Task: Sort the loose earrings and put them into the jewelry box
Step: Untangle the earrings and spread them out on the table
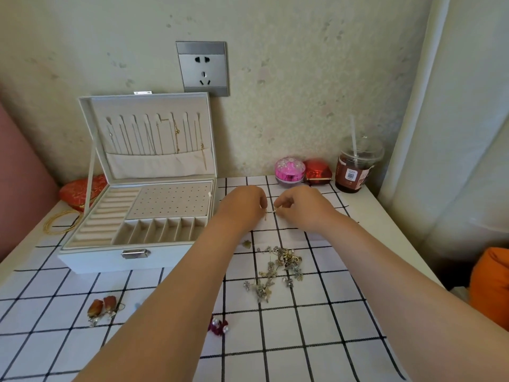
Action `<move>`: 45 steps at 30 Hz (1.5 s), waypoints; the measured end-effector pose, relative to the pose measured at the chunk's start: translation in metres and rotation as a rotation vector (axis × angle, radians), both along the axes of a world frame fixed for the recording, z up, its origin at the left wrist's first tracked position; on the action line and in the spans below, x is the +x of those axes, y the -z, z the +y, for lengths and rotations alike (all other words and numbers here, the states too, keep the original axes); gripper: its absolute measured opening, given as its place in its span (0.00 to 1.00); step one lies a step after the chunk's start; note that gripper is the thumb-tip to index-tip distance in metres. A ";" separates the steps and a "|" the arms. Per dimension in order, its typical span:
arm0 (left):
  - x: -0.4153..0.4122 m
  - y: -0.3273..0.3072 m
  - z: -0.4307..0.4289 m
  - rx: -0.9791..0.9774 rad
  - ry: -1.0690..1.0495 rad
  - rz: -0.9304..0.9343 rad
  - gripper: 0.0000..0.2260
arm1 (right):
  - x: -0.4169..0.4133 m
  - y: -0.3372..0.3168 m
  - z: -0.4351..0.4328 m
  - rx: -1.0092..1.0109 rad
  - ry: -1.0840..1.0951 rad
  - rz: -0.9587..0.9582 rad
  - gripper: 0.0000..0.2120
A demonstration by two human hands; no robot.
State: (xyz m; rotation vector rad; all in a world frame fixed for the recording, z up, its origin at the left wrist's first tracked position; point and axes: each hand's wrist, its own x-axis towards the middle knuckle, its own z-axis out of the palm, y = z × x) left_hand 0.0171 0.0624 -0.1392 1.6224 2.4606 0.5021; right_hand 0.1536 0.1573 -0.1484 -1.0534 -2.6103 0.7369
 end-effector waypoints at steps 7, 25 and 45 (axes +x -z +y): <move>-0.008 -0.004 0.002 -0.013 0.017 -0.071 0.11 | -0.007 0.000 0.001 -0.035 -0.034 0.066 0.14; 0.052 -0.022 -0.086 -0.225 0.143 0.212 0.20 | 0.072 -0.035 -0.082 0.037 -0.098 -0.155 0.11; 0.081 -0.025 -0.104 -0.163 0.293 -0.078 0.11 | 0.094 -0.025 -0.097 0.202 -0.121 -0.198 0.10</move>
